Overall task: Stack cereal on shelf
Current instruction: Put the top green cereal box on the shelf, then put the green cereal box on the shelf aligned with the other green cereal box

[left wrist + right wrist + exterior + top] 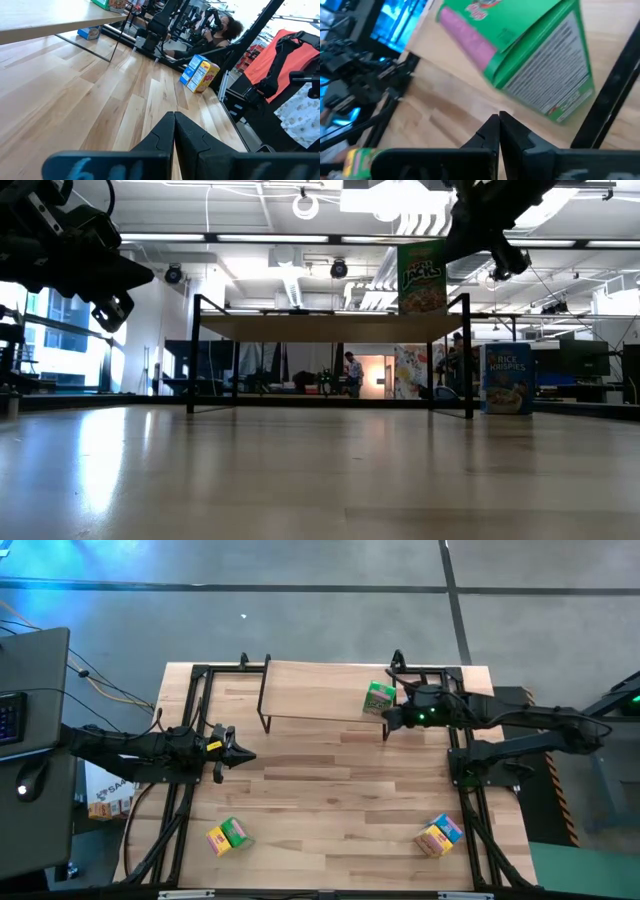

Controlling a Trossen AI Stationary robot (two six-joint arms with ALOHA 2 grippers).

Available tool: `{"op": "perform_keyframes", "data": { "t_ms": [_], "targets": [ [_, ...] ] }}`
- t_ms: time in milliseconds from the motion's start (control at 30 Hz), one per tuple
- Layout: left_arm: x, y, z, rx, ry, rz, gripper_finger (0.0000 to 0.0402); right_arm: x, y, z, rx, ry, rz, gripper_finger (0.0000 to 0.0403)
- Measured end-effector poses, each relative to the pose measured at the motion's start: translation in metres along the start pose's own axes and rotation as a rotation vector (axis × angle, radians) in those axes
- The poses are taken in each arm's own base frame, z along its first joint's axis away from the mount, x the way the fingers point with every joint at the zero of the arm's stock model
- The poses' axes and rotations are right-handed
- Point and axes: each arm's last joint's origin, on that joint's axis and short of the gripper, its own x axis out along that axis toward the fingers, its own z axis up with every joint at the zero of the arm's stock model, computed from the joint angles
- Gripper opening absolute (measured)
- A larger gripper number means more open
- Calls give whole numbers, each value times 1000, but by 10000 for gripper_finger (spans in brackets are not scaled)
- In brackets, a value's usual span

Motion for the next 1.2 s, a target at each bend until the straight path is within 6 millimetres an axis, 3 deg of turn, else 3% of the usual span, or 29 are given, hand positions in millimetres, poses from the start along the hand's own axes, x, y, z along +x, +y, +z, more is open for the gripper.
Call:
{"op": "perform_keyframes", "data": {
  "t_ms": [233,1200],
  "targets": [
    [0,0,0,0,0,0,3,12,1,0,-3,-28,-45,0],
    [0,0,0,0,1,0,3,10,-11,-4,-30,5,-178,0]
  ]
}}
